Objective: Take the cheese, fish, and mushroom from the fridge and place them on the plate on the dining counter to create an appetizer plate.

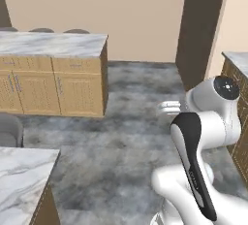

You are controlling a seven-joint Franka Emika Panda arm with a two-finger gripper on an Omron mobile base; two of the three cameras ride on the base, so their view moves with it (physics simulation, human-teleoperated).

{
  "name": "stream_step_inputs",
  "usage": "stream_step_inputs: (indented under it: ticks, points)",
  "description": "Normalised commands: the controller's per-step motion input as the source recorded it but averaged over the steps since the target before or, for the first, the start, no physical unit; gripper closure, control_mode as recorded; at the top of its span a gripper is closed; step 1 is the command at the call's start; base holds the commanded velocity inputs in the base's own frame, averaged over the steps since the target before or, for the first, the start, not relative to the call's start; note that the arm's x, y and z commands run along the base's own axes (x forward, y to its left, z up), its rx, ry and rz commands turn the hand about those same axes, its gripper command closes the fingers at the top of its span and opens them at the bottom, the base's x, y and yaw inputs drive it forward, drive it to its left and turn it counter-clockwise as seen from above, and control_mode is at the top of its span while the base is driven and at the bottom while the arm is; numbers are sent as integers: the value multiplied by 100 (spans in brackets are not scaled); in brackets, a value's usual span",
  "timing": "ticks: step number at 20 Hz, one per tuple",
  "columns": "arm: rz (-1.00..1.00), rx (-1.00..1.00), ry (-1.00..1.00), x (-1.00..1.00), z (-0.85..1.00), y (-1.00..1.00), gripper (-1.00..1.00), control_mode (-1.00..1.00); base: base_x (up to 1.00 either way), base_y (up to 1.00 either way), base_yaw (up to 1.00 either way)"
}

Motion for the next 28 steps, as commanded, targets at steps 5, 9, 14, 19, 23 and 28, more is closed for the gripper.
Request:
stream_step_inputs:
  ticks: [5, 9, 14, 19, 23, 28]
  points:
    - [0, 0, 0, 0, 0, 0, 100, 100, 100, -50, 53]
    - [0, 0, 0, 0, 0, 0, 100, 100, 100, -43, 57]
    - [0, 0, 0, 0, 0, 0, 100, 100, 100, -56, 58]
    - [0, 0, 0, 0, 0, 0, 100, 100, 100, -51, 60]
    - [0, 0, 0, 0, 0, 0, 100, 100, 100, -48, 60]
    - [0, 0, 0, 0, 0, 0, 100, 100, 100, -46, 59]
